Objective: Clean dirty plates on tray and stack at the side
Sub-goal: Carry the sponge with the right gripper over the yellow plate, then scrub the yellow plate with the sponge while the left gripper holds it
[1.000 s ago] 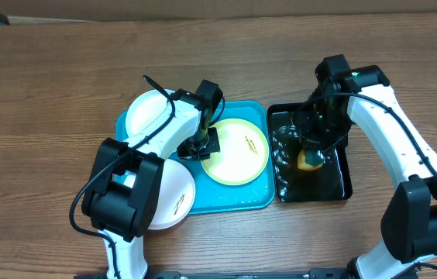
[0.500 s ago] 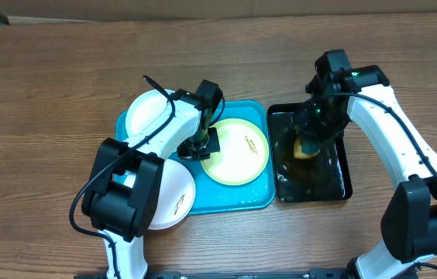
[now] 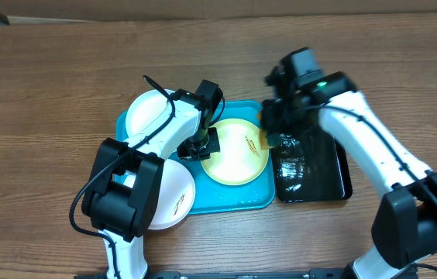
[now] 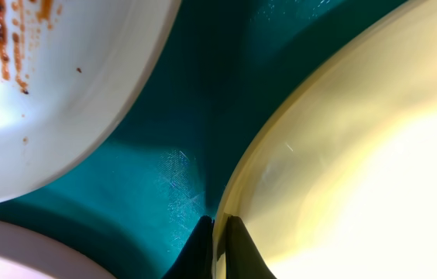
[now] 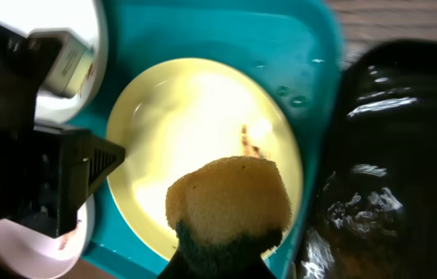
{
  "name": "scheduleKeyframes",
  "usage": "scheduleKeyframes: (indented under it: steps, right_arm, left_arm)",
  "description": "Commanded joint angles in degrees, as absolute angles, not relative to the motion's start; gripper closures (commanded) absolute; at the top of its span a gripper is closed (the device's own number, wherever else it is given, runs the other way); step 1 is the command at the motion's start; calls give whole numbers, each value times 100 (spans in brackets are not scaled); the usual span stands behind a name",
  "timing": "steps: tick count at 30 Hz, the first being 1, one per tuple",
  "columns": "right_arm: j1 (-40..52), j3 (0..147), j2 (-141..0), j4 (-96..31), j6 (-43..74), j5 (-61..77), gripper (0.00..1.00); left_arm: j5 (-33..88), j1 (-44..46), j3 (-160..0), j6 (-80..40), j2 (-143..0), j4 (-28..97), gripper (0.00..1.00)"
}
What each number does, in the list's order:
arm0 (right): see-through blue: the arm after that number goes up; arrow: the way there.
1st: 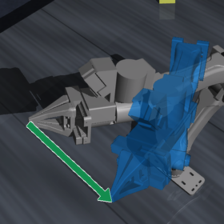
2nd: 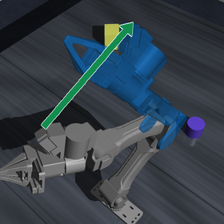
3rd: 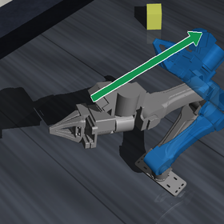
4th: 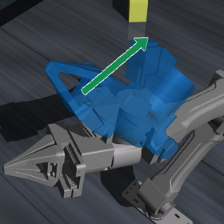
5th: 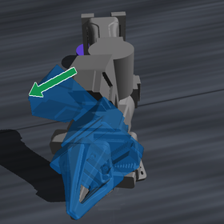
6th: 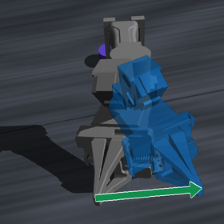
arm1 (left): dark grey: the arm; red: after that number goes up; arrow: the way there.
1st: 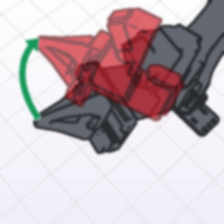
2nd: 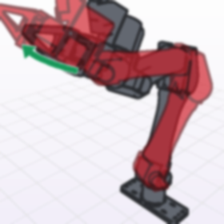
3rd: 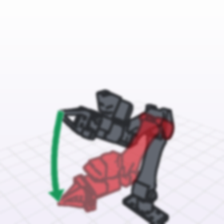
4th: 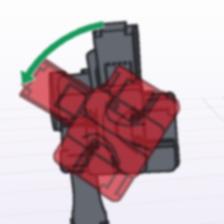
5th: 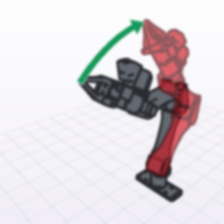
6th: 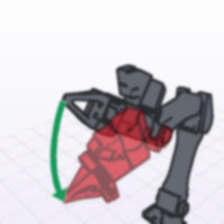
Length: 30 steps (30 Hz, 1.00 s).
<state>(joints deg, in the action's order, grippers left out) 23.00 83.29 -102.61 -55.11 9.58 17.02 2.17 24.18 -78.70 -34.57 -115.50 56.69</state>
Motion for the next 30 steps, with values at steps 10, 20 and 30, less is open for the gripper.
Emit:
scheduleKeyframes:
  steps: [10,20,30]
  right_arm:
    - [3216,7288,-10224,-4226,1024,305,96]
    - [3218,6635,-10226,-3122,1020,307,94]
    - [3218,6508,-10226,-2974,438,292,34]
  left_arm:
    - [62,2445,-7760,-3472,-11705,5607,96]
    - [62,2445,-7760,-3472,-11705,5610,96]
    - [62,2445,-7760,-3474,-11705,5607,95]
